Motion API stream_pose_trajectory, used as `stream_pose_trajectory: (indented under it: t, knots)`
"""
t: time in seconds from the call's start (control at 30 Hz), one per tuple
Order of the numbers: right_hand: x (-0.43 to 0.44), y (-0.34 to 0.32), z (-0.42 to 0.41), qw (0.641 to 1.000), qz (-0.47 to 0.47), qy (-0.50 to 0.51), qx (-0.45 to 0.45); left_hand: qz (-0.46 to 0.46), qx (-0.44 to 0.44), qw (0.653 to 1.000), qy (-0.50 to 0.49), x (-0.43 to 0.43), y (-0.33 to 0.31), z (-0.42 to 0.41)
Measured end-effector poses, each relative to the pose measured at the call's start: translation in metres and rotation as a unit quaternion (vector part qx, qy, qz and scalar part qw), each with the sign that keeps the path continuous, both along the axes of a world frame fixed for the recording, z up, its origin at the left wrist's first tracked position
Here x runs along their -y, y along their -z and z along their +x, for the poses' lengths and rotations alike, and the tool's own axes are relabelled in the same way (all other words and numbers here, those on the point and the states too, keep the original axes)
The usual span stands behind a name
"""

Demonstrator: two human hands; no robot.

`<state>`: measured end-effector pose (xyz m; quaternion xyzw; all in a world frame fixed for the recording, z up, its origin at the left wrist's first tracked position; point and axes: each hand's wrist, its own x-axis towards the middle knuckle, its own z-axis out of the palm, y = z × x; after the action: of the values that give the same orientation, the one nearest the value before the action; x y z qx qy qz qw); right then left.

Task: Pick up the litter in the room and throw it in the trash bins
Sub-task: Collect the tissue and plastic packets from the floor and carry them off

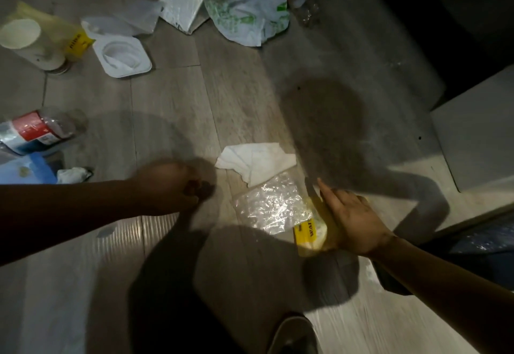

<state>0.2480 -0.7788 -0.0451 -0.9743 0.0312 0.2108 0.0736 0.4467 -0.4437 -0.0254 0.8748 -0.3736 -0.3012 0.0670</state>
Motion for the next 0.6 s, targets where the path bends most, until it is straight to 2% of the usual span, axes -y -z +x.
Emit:
stream_pose_trajectory:
  t: [0.1,0.37,0.6]
  knots:
    - [-0.003,0.001,0.000,1.000,0.020,0.009,-0.003,-0.012,0.007,1.000,0.010,-0.004,0.000,0.000]
    - [-0.006,-0.020,-0.011,0.988,0.092,0.083,0.090,-0.003,0.007,1.000,0.003,0.000,0.001,-0.001]
    - [0.014,-0.035,0.003,0.941,0.134,0.226,0.212,-0.031,0.003,0.999,0.008,-0.007,-0.011,0.003]
